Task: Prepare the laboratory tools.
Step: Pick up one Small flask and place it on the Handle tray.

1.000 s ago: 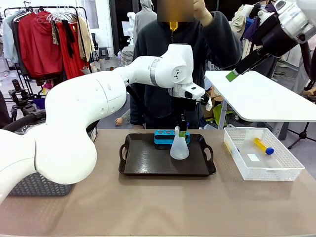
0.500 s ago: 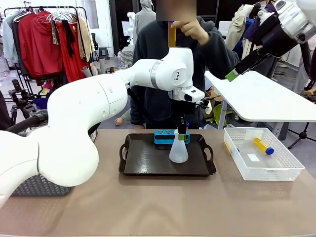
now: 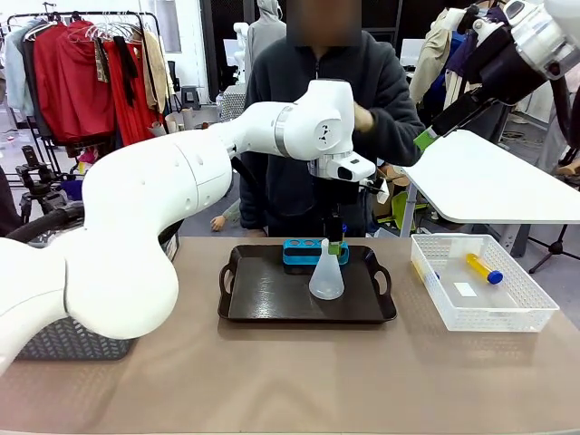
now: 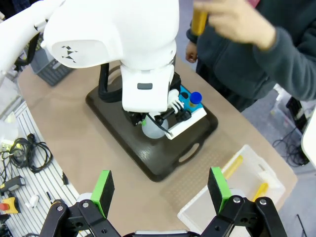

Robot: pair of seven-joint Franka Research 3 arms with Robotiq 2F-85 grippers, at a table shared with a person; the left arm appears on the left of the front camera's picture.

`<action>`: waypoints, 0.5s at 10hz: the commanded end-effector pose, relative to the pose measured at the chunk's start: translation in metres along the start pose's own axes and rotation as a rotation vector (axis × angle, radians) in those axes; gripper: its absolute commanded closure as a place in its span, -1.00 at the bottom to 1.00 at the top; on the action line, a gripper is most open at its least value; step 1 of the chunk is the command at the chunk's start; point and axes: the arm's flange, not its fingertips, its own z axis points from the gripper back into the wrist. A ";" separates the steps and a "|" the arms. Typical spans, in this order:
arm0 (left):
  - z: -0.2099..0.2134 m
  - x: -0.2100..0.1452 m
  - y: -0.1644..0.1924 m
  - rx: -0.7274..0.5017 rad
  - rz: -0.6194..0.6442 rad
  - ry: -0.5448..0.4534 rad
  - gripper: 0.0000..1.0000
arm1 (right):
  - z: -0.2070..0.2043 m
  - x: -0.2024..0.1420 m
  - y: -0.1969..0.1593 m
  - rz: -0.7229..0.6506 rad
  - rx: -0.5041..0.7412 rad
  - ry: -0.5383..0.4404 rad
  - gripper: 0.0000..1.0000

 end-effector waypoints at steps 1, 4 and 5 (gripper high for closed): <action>0.028 0.032 0.036 0.003 0.029 -0.005 -1.00 | 0.001 -0.001 0.000 -0.001 0.001 -0.002 -1.00; 0.053 0.005 0.008 0.013 0.103 -0.012 -1.00 | 0.001 -0.001 0.000 -0.001 0.001 -0.002 -1.00; 0.061 -0.005 -0.004 -0.008 0.130 -0.018 -1.00 | 0.001 -0.001 0.000 -0.001 0.001 -0.002 -1.00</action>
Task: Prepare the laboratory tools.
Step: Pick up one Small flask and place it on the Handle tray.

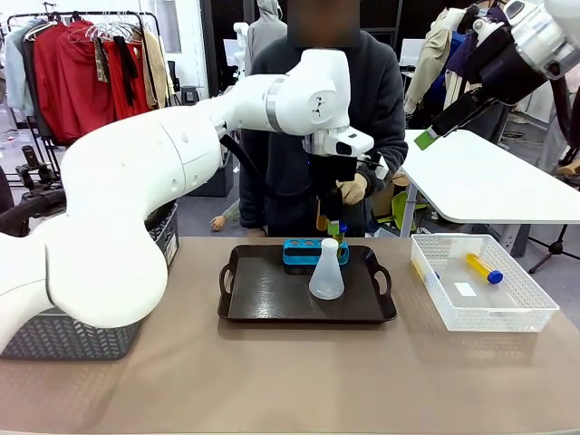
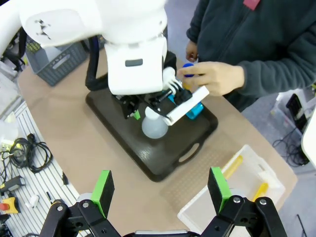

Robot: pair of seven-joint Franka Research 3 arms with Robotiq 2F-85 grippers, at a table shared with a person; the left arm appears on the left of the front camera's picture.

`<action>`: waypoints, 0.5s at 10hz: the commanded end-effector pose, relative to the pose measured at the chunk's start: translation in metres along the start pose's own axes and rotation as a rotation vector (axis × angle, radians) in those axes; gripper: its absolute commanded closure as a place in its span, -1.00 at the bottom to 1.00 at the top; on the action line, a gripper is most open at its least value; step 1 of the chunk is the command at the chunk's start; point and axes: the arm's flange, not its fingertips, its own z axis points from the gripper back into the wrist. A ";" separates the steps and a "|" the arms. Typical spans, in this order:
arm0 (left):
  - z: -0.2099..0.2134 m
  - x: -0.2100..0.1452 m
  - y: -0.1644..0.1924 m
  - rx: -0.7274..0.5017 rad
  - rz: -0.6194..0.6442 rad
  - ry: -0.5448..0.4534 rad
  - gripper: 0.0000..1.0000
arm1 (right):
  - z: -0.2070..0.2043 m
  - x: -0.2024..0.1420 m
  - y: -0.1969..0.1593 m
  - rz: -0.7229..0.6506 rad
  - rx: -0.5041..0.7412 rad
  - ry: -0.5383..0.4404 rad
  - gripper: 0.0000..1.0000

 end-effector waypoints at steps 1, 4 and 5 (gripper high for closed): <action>0.015 -0.007 -0.005 -0.034 0.068 0.011 -1.00 | 0.001 -0.001 0.000 -0.001 0.001 -0.002 -1.00; 0.037 -0.042 -0.030 -0.040 0.160 0.032 -1.00 | 0.001 -0.001 0.000 -0.001 0.001 -0.002 -1.00; 0.045 -0.053 -0.036 -0.023 0.189 0.039 -1.00 | 0.001 -0.001 0.000 -0.001 0.001 -0.002 -1.00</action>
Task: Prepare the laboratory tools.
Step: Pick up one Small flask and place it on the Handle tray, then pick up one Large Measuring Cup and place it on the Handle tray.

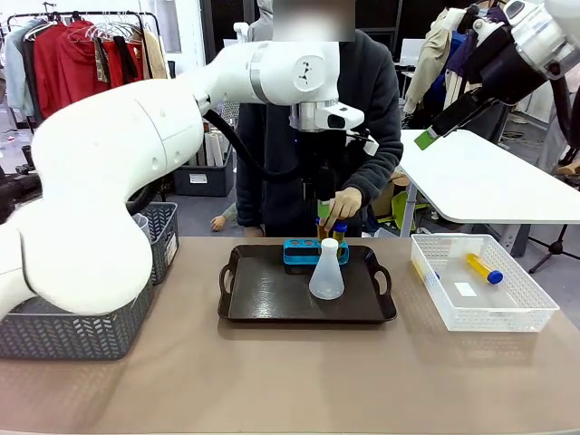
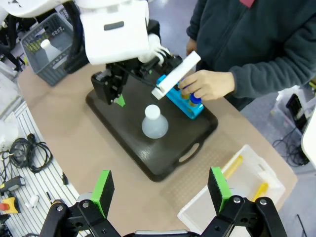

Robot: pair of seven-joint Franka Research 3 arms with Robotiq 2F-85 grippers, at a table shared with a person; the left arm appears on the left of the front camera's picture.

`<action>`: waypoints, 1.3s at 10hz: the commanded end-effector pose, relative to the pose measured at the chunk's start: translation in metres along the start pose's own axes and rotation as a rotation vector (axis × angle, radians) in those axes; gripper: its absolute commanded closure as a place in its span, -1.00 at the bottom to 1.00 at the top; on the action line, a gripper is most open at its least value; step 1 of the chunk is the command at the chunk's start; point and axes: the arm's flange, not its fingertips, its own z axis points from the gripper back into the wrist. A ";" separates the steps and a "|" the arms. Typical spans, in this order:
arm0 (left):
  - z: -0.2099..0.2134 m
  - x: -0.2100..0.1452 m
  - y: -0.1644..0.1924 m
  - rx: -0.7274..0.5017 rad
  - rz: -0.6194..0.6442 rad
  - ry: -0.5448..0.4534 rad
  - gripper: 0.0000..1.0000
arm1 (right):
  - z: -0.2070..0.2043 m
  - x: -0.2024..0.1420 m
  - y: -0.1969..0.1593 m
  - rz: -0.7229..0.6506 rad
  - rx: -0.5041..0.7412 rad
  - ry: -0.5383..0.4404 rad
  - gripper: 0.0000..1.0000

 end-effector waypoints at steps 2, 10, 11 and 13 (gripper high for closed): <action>0.013 -0.058 -0.032 0.047 0.129 0.038 -1.00 | 0.001 -0.001 0.000 -0.001 0.001 -0.002 -1.00; 0.087 -0.192 -0.101 0.139 0.488 0.131 -1.00 | 0.001 -0.001 0.000 -0.001 0.001 -0.002 -1.00; 0.093 -0.206 -0.111 0.129 0.538 0.137 -1.00 | 0.001 -0.001 0.000 -0.001 0.001 -0.002 -1.00; 0.101 -0.251 -0.126 0.130 0.680 0.160 -1.00 | 0.001 -0.001 0.000 -0.001 0.001 -0.002 -1.00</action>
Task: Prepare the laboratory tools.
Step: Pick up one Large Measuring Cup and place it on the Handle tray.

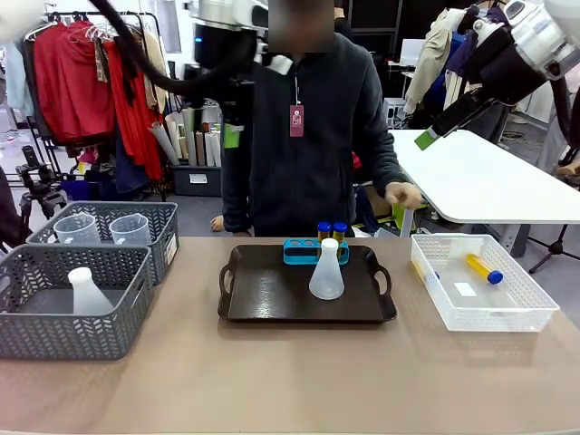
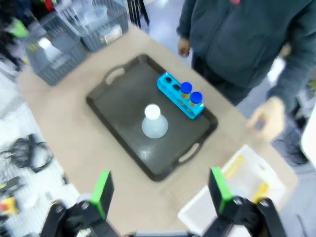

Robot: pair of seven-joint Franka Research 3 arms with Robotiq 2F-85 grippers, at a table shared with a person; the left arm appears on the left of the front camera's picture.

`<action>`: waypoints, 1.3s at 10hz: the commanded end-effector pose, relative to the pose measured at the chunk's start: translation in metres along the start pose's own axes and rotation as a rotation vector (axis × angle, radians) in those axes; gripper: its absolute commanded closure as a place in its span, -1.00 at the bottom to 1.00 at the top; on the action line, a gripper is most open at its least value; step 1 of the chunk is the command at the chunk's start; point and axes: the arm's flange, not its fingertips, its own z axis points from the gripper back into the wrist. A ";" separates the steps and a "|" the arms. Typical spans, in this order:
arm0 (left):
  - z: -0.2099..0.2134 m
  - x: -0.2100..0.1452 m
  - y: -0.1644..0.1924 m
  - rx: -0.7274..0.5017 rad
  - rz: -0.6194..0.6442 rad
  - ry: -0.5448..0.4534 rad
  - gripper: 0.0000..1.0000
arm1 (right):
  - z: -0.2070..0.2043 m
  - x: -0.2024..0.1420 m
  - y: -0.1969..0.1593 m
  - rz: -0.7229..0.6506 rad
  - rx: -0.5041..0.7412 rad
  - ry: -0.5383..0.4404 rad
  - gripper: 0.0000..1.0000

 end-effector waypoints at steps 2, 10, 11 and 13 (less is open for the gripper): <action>-0.080 -0.115 -0.001 0.034 0.138 -0.008 -1.00 | 0.001 -0.001 0.000 0.000 0.000 -0.003 -1.00; -0.094 -0.136 0.047 0.049 0.244 -0.019 -1.00 | 0.001 -0.001 0.000 0.000 0.000 -0.003 -1.00; -0.094 -0.136 0.047 0.049 0.244 -0.019 -1.00 | 0.001 -0.001 0.000 0.000 0.000 -0.003 -1.00; -0.094 -0.136 0.047 0.049 0.244 -0.019 -1.00 | 0.001 -0.001 0.000 0.000 0.000 -0.003 -1.00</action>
